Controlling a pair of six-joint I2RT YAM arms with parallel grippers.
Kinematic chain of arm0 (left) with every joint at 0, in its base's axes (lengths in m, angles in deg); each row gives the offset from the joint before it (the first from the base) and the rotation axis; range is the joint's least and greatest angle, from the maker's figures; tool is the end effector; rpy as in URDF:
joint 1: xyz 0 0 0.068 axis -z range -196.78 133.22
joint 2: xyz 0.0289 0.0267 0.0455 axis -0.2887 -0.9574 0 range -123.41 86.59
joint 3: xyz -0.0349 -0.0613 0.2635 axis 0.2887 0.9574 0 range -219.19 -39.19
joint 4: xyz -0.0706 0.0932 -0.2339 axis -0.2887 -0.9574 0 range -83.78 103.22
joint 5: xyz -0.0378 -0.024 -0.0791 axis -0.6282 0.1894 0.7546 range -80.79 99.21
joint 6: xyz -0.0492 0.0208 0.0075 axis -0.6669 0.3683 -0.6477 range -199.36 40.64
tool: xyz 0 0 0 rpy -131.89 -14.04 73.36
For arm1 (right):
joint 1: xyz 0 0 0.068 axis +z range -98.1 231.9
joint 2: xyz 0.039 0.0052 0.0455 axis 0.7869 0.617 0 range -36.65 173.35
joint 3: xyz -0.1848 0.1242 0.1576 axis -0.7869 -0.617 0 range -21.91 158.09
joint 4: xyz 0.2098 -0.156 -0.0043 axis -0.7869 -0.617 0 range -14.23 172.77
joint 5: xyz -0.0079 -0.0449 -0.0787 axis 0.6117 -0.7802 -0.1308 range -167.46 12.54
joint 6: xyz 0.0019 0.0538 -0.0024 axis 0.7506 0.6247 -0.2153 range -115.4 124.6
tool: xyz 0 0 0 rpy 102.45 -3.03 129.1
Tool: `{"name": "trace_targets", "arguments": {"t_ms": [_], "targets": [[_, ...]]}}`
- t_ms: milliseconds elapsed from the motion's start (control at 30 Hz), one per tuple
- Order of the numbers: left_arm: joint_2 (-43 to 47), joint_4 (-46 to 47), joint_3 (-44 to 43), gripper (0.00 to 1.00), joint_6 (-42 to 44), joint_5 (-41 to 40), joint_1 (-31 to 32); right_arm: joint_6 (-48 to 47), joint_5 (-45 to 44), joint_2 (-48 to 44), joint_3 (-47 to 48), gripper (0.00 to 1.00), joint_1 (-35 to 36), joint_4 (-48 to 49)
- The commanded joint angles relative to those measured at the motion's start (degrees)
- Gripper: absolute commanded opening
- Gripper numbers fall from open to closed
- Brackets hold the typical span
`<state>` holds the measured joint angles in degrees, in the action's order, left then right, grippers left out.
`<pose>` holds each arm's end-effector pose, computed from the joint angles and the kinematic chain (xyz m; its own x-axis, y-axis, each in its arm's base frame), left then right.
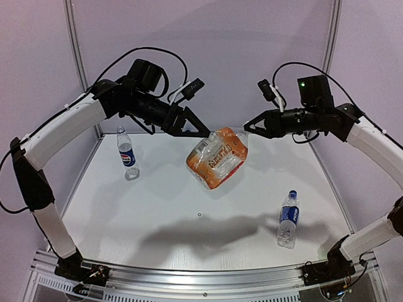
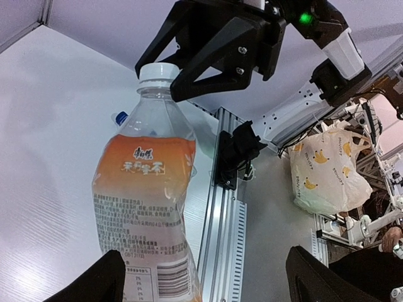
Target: Unscrew the bottle caps
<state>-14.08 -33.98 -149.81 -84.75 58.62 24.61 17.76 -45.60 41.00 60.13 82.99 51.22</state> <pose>0.2651 -0.2695 0.4156 -0.5350 0.3901 -0.7494 0.8372 0.1257 -0.5323 0.2438 0.1689 0.4024 -0.5722 -0.1192 -0.8114 -0.7296 0.5258 0.4373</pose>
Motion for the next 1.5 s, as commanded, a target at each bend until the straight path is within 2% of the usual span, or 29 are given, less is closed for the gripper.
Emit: {"name": "trace_targets", "arguments": {"t_ms": [0, 200, 400, 567, 667, 933, 967, 1000, 1033, 1067, 1167, 1300, 1467], "targets": [[-1.7, -0.7, -2.5, 0.87, 0.0, -0.3, 1.4, -1.2, 0.6, -1.1, 2.0, 0.23, 1.8, -0.8], [-3.0, -1.3, -4.1, 0.86, 0.9, -4.8, 1.7, -1.1, 0.9, -0.9, 2.5, 0.23, 3.6, -0.8], [-5.0, -5.9, -7.2, 0.86, 4.5, -9.2, 3.1, -0.8, 1.2, -0.5, 3.4, 0.22, 4.3, -0.7], [-5.7, -5.9, -7.4, 0.82, 5.2, -9.9, 4.3, -0.5, 1.4, 0.0, 3.6, 0.22, 4.5, -0.6], [-6.3, -5.7, -8.0, 0.75, 5.1, -11.0, 4.6, -0.5, 1.5, 0.0, 3.6, 0.22, 4.8, -0.3], [-6.6, -3.5, -8.7, 0.35, 3.4, -13.4, 5.2, 0.9, 1.1, 0.5, 3.2, 0.23, 5.4, 0.4], [-6.5, -3.4, -8.7, 0.31, 3.0, -14.0, 5.2, 1.6, -0.4, 0.4, 3.3, 0.25, 5.4, 0.4], [-6.3, -3.1, -8.7, 0.29, 2.6, -14.7, 5.2, 2.1, -2.1, 0.3, 3.3, 0.37, 5.4, 0.2], [-6.0, -2.7, -8.4, 0.28, 2.4, -15.4, 5.2, 2.6, -3.5, 0.2, 3.4, 0.44, 5.4, 0.1], [-5.6, -2.1, -8.1, 0.27, 2.0, -15.9, 5.1, 3.1, -4.8, 0.1, 3.6, 0.62, 5.4, -0.1], [-3.4, 0.9, -6.4, 0.26, 0.3, -16.6, 4.7, 4.1, -9.1, -0.5, 4.3, 0.87, 5.4, -1.0], [0.4, 7.9, -1.9, 0.26, -4.3, -16.1, 2.8, 4.4, -13.4, -4.6, 1.5, 0.98, 5.2, 3.2], [5.6, 14.3, 2.5, 0.24, -10.0, -16.3, -0.2, 7.8, -9.3, -11.3, -6.0, 0.99, 2.0, 13.7]]}}
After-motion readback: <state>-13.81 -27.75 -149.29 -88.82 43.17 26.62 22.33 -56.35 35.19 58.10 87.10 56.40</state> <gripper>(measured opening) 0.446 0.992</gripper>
